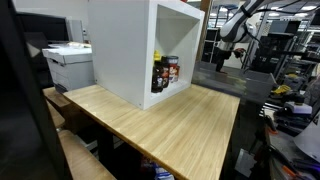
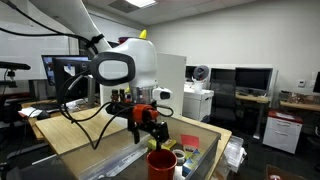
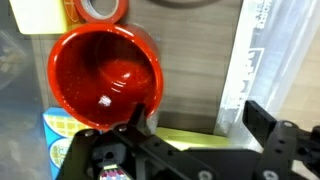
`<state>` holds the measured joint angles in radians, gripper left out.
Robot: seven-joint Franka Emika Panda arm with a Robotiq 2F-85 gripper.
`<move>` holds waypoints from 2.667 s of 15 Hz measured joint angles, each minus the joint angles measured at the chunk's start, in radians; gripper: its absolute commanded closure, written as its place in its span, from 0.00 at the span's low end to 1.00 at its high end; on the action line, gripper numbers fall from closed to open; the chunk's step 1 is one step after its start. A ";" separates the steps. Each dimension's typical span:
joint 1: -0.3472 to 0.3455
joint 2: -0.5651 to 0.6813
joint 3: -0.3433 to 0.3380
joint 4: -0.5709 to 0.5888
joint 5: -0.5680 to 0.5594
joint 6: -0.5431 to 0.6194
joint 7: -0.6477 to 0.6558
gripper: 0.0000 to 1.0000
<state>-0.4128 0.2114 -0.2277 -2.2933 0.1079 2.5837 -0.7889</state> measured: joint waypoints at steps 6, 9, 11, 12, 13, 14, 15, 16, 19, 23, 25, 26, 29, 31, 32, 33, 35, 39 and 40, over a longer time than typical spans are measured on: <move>-0.004 0.003 -0.001 0.000 0.025 0.006 0.007 0.00; -0.004 0.003 -0.001 -0.008 0.025 0.027 0.015 0.00; -0.003 -0.001 -0.001 -0.034 0.025 0.084 0.019 0.00; -0.003 -0.005 0.000 -0.050 0.028 0.111 0.019 0.00; -0.003 -0.007 0.001 -0.060 0.033 0.128 0.019 0.00; -0.003 -0.010 0.002 -0.069 0.038 0.143 0.019 0.00; -0.003 -0.014 0.003 -0.081 0.045 0.160 0.019 0.00; -0.003 -0.017 0.004 -0.092 0.049 0.175 0.019 0.00; -0.003 -0.037 0.005 -0.130 0.055 0.209 0.019 0.00; -0.004 -0.074 -0.014 -0.185 0.051 0.204 0.019 0.00; -0.004 -0.097 -0.038 -0.208 0.039 0.193 0.019 0.00; -0.004 -0.105 -0.047 -0.212 0.034 0.186 0.019 0.00; -0.004 -0.125 -0.073 -0.212 0.030 0.142 0.014 0.01; -0.004 -0.135 -0.085 -0.205 0.029 0.106 0.011 0.02; -0.004 -0.137 -0.089 -0.201 0.029 0.092 0.010 0.03; -0.004 -0.138 -0.093 -0.194 0.028 0.079 0.010 0.03; -0.004 -0.138 -0.097 -0.180 0.026 0.060 0.009 0.03; 0.000 -0.129 -0.098 -0.129 0.007 0.007 0.005 0.02; 0.002 -0.124 -0.098 -0.114 -0.006 -0.006 0.005 0.03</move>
<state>-0.4113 0.0872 -0.3252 -2.4073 0.1021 2.5774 -0.7837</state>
